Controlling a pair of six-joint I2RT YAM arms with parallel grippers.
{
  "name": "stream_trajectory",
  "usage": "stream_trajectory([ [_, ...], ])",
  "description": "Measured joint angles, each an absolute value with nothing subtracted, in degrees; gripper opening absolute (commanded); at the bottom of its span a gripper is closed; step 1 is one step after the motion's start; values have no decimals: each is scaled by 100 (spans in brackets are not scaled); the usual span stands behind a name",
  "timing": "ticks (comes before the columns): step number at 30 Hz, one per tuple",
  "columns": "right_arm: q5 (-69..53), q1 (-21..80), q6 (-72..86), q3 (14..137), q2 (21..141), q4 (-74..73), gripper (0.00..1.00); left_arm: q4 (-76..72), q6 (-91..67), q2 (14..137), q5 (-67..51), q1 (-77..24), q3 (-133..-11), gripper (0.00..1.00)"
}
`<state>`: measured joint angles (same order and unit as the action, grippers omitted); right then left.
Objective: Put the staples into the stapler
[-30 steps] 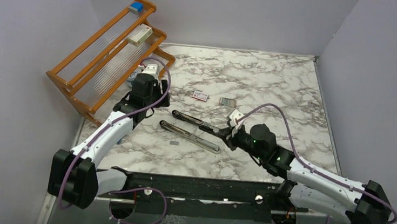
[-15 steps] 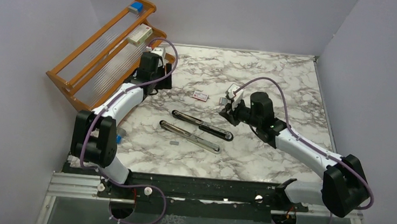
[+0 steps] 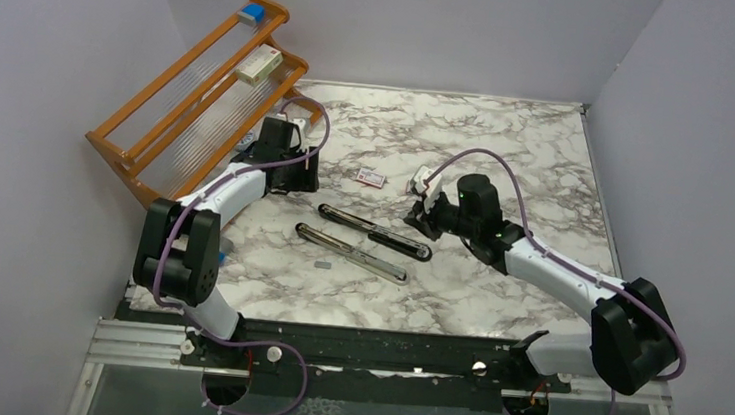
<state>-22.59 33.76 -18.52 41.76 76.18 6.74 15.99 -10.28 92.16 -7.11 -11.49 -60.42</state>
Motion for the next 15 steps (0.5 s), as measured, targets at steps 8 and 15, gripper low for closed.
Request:
stream_trajectory([
  [8,-2091,3376,-1573,3776,7640,784,1,1562,-1160,9085,-1234,-1146,-5498,67],
  [15,-2043,3376,-1441,3605,7649,917,1,1446,-1131,8986,-1463,-1146,-5430,67],
])
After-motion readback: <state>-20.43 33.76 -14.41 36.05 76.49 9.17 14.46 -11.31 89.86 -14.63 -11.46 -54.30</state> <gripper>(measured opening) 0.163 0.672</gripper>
